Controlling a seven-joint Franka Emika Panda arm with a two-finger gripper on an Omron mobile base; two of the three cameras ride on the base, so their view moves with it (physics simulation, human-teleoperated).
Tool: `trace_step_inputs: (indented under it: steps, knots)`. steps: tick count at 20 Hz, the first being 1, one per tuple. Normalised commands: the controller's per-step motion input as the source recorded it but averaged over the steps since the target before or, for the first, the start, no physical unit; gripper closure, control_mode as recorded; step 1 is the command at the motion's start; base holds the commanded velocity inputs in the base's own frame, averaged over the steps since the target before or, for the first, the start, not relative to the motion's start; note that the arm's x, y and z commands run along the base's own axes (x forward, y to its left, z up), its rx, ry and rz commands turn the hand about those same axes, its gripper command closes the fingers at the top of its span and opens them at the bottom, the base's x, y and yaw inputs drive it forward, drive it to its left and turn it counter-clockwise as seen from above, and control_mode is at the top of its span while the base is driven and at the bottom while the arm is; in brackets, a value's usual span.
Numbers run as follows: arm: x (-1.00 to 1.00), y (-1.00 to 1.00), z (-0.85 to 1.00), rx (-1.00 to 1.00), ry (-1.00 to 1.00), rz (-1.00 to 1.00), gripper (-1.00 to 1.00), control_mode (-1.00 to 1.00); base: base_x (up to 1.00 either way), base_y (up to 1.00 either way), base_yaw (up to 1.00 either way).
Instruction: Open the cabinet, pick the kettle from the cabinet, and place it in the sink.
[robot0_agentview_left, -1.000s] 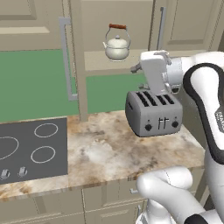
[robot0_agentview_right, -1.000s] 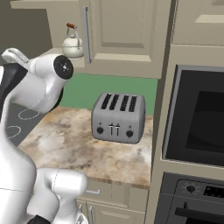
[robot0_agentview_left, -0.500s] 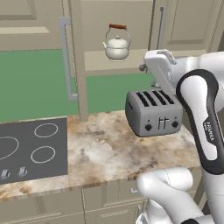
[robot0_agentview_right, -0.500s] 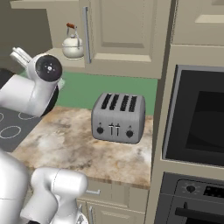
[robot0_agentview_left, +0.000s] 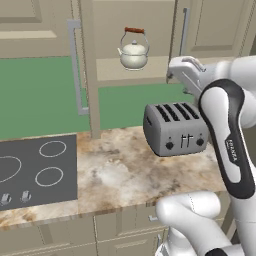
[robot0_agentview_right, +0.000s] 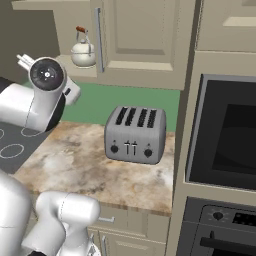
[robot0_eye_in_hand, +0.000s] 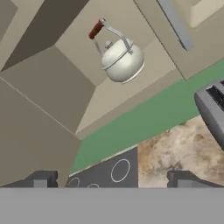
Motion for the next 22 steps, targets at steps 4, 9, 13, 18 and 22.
trace_step_inputs:
  steps: [4, 9, 13, 18, 22]
  knots:
    - [0.06, -0.30, 0.09, -0.22, -0.03, 0.01, -1.00, -1.00, 0.00, 0.00, 0.00]
    - [0.12, -0.25, 0.12, -0.23, -0.02, 0.00, -1.00, -1.00, 0.00, 0.00, 0.00]
    - [0.15, -0.21, 0.14, -0.23, -0.10, 0.00, -1.00, -1.00, 0.00, 0.00, 0.00]
    - [0.22, -0.20, 0.15, -0.22, -0.09, 0.00, -1.00, -1.00, 0.00, 0.00, 0.00]
    - [0.20, -0.18, 0.10, -0.20, -0.12, 0.00, -1.00, -1.00, 0.00, 0.00, 0.00]
